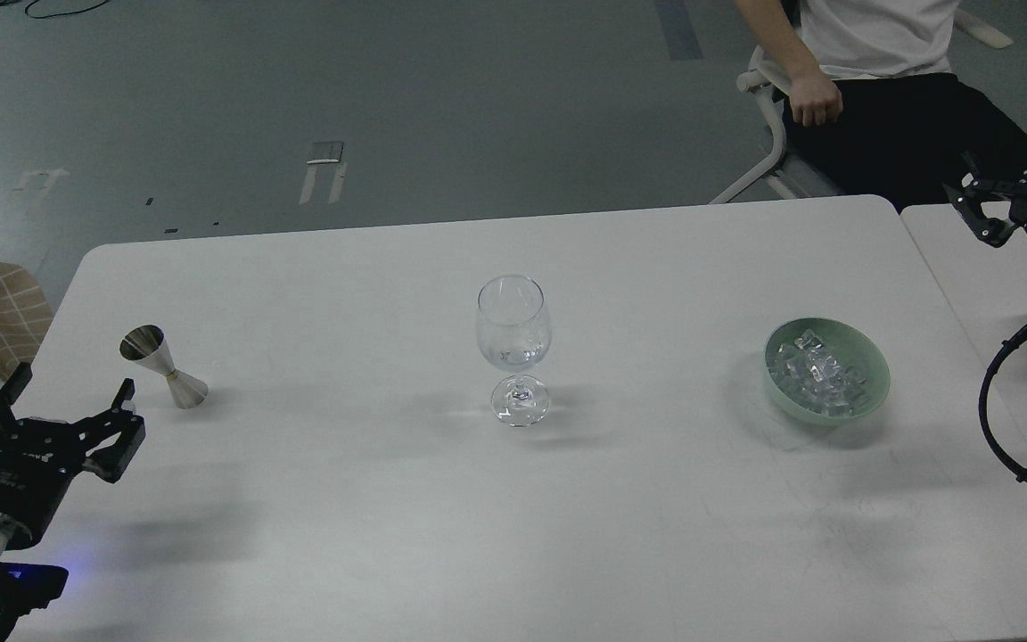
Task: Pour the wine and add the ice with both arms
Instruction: 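Open the left gripper and withdraw it up from the jigger, then move the right gripper down toward the green ice bowl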
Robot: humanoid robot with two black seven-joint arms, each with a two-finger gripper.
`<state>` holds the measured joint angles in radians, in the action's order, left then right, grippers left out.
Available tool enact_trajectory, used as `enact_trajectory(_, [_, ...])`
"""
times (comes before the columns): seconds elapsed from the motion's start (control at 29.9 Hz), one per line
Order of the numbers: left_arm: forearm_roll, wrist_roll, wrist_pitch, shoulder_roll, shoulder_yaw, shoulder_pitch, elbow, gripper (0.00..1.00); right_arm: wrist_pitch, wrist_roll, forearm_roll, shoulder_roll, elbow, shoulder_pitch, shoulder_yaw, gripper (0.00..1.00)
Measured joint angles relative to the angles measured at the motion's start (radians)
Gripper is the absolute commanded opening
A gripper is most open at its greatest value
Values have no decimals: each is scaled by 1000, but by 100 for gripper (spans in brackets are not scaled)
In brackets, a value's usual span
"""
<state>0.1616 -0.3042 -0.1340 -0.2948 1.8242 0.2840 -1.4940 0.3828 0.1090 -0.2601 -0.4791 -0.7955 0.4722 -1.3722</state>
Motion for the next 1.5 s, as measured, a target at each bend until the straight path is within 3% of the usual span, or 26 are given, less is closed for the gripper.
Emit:
enact_trajectory(0.17, [-1,-43,-26,-117,-25,-31,-11,98,1,-1,-2,-58,-5,11,2,100])
enact_trajectory(0.47, [-9,-126,-37,-257,-106,-191,-20,98,15,-4,-151,-177,-68,8,7,100])
enact_trajectory(0.8, [-229,-124,0,-358,-121,-327,-188,98,13,-38,-370,-218,-218,9,6,100])
enact_trajectory(1.17, [-335,-109,125,-316,-183,-496,-165,96,13,-61,-642,-248,-290,8,6,100])
enact_trajectory(1.37, [-335,-97,126,-286,-173,-509,-116,96,16,-61,-749,-316,-346,16,60,100])
enact_trajectory(1.5, [-344,-45,122,-241,-173,-512,-109,96,16,-58,-815,-373,-384,72,160,100])
